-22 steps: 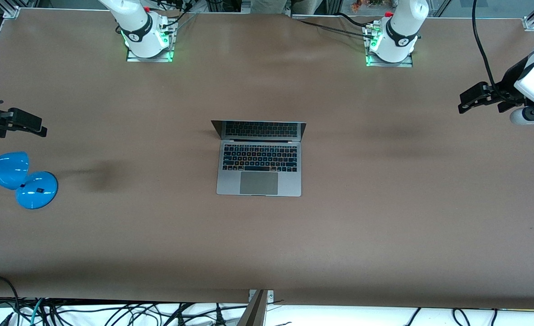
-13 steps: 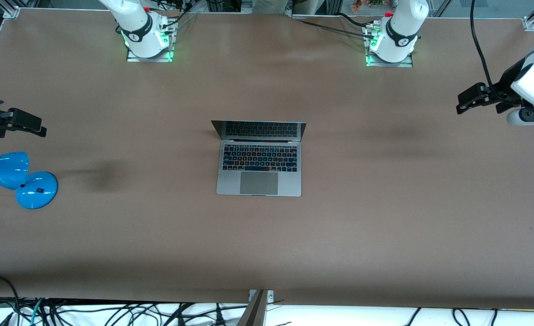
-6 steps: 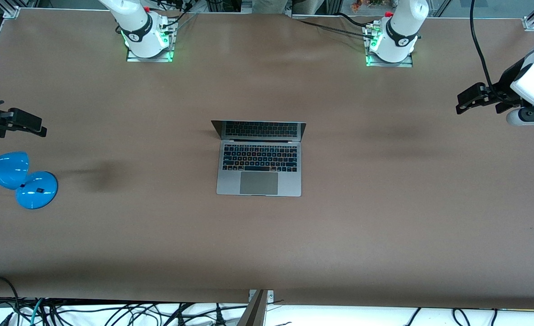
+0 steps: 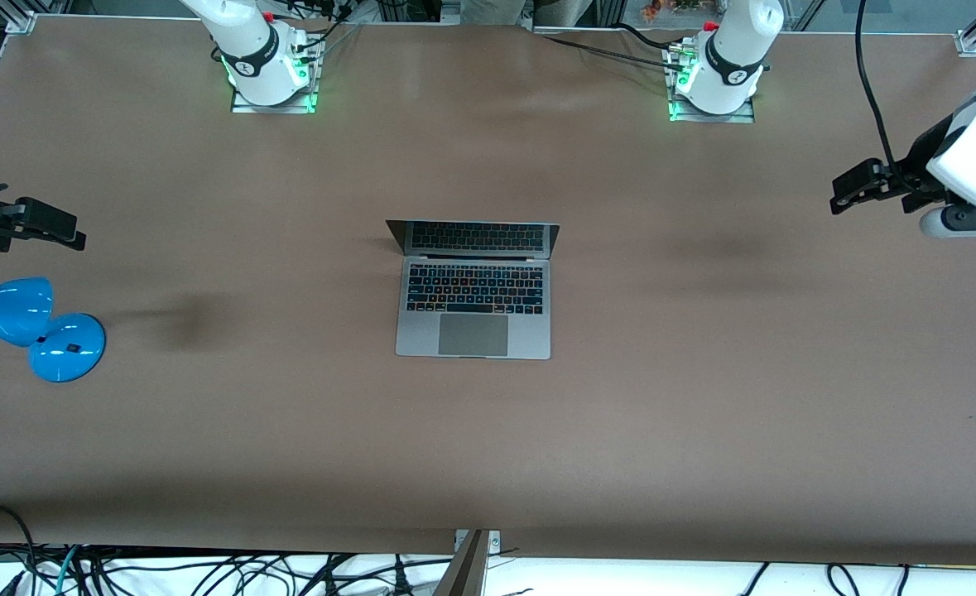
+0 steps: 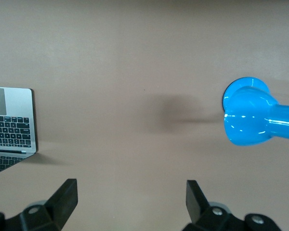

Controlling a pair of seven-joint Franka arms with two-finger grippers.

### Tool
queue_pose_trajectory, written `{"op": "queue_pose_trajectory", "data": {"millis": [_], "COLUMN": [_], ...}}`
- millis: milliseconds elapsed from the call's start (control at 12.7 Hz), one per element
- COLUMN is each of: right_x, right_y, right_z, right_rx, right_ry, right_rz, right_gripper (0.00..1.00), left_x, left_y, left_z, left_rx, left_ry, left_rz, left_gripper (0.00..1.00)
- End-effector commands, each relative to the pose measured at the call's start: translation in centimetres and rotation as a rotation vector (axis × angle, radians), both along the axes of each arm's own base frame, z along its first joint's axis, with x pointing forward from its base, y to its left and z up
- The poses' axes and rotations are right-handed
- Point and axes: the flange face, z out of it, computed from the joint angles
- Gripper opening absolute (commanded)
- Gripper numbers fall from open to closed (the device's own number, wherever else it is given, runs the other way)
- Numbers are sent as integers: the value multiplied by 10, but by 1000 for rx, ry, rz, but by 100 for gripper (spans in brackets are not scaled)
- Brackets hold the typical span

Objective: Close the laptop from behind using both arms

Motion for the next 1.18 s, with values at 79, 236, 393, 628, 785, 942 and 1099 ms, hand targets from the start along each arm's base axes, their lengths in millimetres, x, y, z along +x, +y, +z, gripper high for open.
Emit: {"op": "queue_pose_trajectory", "data": {"millis": [79, 236, 393, 628, 785, 942, 1099], "right_x": [-6, -6, -6, -6, -6, -7, -9], "right_y": [2, 2, 2, 4, 22, 48, 71], "right_z": [3, 3, 3, 3, 1, 1, -3], "right_rx": [-5, -5, -3, -1, 9, 20, 34], "right_ry": [6, 5, 5, 5, 9, 11, 25], "right_rz": [9, 9, 9, 11, 39, 79, 121], "right_gripper": [100, 100, 100, 100, 100, 100, 100], "left_x": [4, 1, -3, -13, -19, -22, -28], "left_y": [-10, -35, -62, -94, -118, -132, -152], "left_z": [0, -2, -7, -13, -13, -12, -16], "left_rx": [-17, -26, -27, -43, -41, -43, -36], "left_ry": [-7, 0, 14, 33, 37, 27, 32], "left_rz": [-9, -12, -18, -18, -3, 8, 24], "left_gripper": [100, 100, 100, 100, 100, 100, 100]}}
